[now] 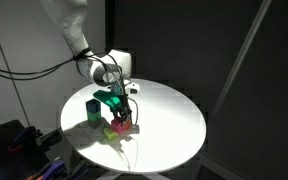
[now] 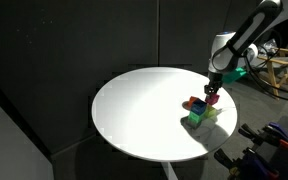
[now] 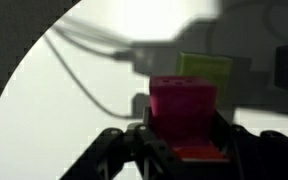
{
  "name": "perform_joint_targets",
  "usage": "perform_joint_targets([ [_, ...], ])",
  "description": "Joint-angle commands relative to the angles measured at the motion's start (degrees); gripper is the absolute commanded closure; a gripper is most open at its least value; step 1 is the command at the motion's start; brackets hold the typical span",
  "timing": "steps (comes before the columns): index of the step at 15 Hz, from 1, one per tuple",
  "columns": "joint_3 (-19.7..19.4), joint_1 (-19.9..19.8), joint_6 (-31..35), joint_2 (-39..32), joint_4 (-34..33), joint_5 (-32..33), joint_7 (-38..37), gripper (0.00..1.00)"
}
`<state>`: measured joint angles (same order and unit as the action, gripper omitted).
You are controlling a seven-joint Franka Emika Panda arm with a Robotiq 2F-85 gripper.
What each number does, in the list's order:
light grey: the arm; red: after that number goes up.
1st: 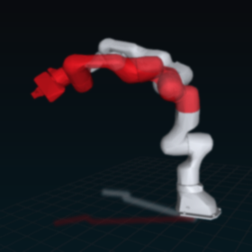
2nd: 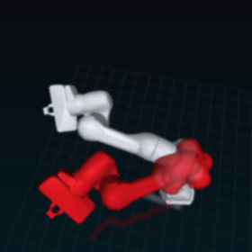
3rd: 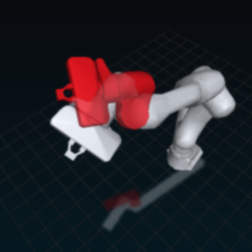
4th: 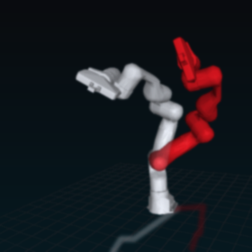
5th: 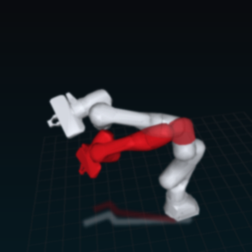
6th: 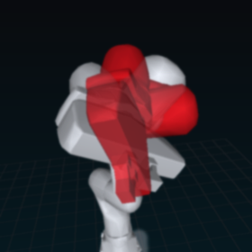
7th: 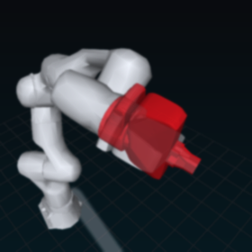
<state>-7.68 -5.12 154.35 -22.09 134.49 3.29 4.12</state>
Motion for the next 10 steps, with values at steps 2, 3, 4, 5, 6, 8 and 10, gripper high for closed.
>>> perform_joint_targets([
  [2, -0.48, 0.88, -1.28, 2.41, 1.8, 1.52, -2.21, 0.7],
  [3, -0.4, 0.92, -1.33, 2.42, 1.87, 1.42, -2.28, 0.7],
  [4, -0.51, 1.18, -1.15, 2.38, 1.96, 1.53, -2.72, 0.7],
  [5, -0.52, 1.42, -1.11, 2.34, 1.99, 1.53, -3.09, 0.7],
  [6, -0.46, 1.55, -1.17, 2.31, 1.96, 1.5, -3.19, 0.7],
  [8, -0.42, 1.9, -1.28, 2.23, 1.84, 1.48, -3.59, 0.7],
  [10, -0.32, 2.22, -1.45, 2.2, 1.73, 1.36, -4.09, 0.7],
])
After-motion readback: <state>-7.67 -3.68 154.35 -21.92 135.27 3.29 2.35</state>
